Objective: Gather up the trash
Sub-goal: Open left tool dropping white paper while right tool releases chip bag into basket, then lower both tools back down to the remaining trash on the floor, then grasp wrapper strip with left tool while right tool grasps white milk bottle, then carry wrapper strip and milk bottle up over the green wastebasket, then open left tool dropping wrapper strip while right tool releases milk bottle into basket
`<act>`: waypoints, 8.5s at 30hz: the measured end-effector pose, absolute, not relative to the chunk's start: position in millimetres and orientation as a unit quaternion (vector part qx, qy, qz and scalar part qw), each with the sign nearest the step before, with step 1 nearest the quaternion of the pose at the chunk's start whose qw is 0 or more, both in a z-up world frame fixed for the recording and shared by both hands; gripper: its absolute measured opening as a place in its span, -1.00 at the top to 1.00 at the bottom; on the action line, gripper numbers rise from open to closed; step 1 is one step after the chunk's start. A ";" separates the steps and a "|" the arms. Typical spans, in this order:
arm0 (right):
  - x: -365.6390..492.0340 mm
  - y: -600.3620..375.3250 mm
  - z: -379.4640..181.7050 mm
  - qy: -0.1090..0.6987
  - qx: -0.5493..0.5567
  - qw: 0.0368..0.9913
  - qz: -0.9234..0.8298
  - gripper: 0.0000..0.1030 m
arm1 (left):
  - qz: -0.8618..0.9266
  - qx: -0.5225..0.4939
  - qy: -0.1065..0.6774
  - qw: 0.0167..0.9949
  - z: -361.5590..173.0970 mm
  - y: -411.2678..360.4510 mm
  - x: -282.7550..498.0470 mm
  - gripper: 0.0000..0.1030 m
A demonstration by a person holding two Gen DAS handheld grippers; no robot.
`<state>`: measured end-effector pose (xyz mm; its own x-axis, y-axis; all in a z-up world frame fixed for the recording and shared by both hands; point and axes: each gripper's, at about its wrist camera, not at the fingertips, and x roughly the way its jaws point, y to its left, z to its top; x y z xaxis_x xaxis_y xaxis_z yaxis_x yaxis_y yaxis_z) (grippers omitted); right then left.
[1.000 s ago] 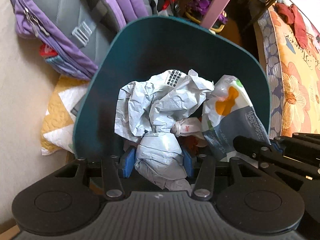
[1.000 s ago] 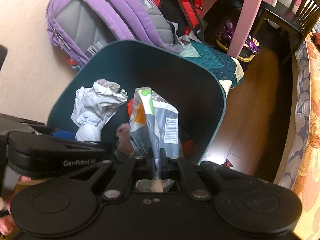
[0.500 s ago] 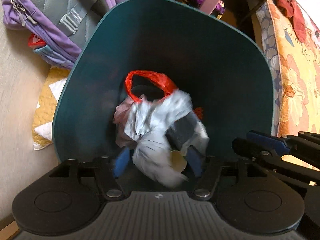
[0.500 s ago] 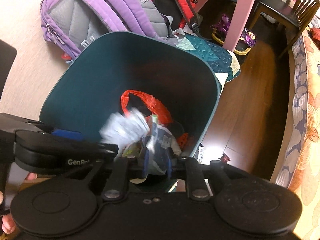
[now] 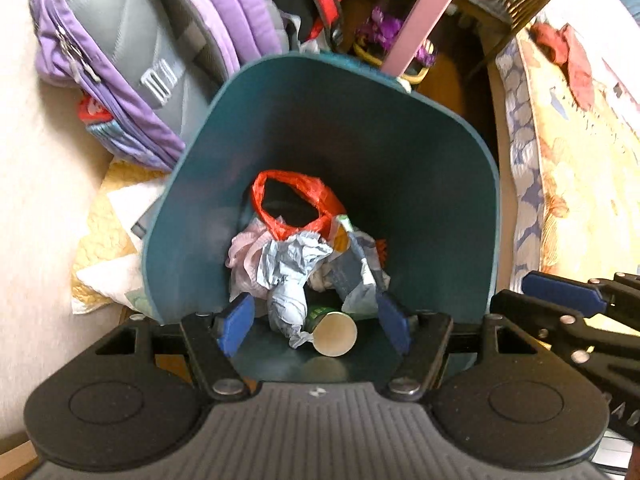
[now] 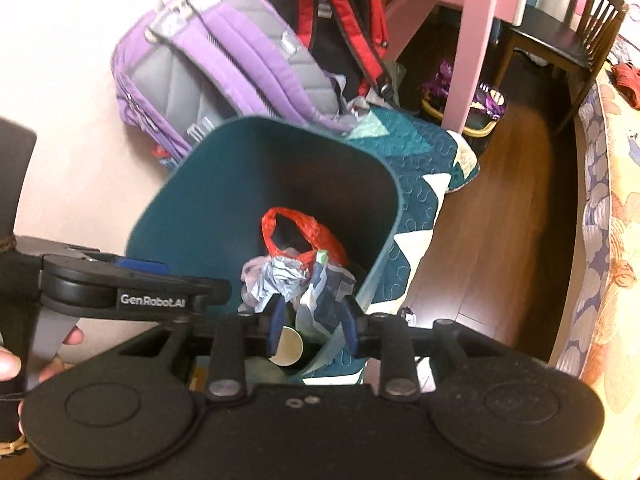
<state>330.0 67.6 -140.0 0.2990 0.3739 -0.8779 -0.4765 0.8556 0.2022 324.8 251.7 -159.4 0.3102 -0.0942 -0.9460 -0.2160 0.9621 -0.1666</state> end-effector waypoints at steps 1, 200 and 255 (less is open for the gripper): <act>327.8 62.6 -135.2 0.526 -0.044 0.807 0.266 0.37 | 0.040 -0.132 0.581 0.802 -154.6 250.4 322.4 -0.32; 266.5 -208.5 -322.5 0.607 -0.057 0.762 0.220 0.02 | -0.033 -0.169 0.609 0.774 -349.7 -58.4 244.8 0.70; 351.8 145.2 -184.8 0.550 -0.148 0.780 0.259 0.03 | 0.006 -0.072 0.596 0.800 -179.9 269.0 360.3 0.69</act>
